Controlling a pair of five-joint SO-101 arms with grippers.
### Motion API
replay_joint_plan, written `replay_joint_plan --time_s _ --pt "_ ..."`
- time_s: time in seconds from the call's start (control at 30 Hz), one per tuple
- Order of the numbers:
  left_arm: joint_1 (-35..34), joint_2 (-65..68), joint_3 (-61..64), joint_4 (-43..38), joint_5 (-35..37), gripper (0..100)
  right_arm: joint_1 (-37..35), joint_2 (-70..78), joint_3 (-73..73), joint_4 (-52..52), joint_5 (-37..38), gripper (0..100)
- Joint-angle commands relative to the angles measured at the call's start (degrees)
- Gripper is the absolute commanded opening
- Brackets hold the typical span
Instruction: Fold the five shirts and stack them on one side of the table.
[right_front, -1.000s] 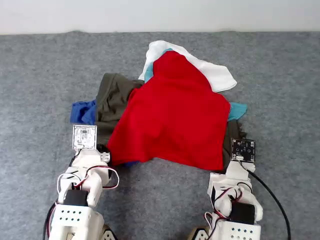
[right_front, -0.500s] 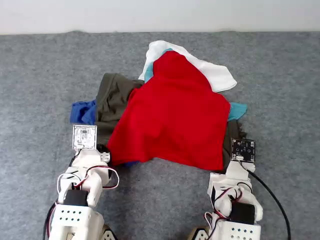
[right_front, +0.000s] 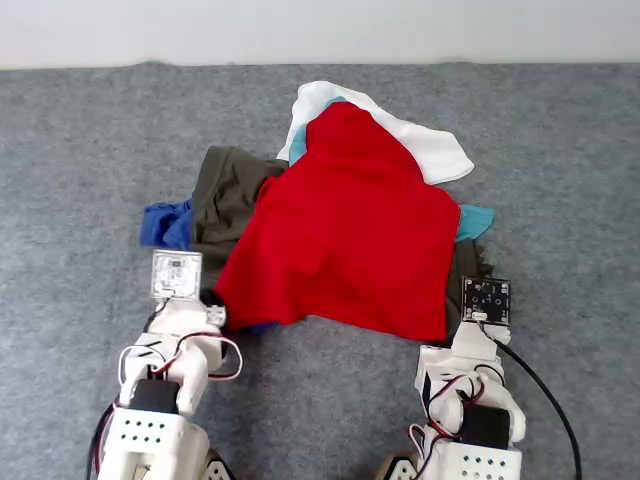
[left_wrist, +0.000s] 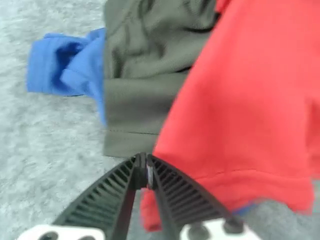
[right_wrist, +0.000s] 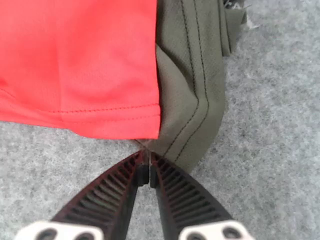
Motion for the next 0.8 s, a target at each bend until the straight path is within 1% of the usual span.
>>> replay_joint_plan --time_s 0.0,0.07,0.2,0.27,0.37,0.47,0.57,0.7,0.77 --pt "0.26 -0.88 -2.24 2.02 -7.91 2 0.75 -0.40 0.88 0.48 -0.44 1.0" --pt "-0.62 -0.88 -6.11 6.24 -13.89 2 0.75 -0.40 0.88 0.48 -0.44 1.0" --pt "-2.37 -0.88 -18.68 19.08 -25.32 2 0.75 -0.40 0.88 0.48 -0.44 1.0" --pt "-2.11 -0.88 -24.57 24.35 -30.95 2 0.75 -0.40 0.88 0.48 -0.44 1.0" --pt "-2.20 -0.44 -32.48 30.95 -36.92 2 0.75 -0.40 0.88 0.48 -0.44 1.0" --pt "-2.11 -0.26 -38.55 34.29 -37.71 2 0.75 -0.40 0.88 0.48 -0.44 1.0" --pt "-2.11 0.97 -41.63 35.78 -37.71 2 0.75 -0.40 0.88 0.48 -0.44 1.0" --pt "-2.11 10.02 -47.69 38.33 -37.54 2 0.75 -0.40 0.88 0.48 -0.44 1.0" --pt "-2.11 16.97 -53.76 40.09 -35.08 2 0.75 -0.40 0.88 0.48 -0.44 1.0"
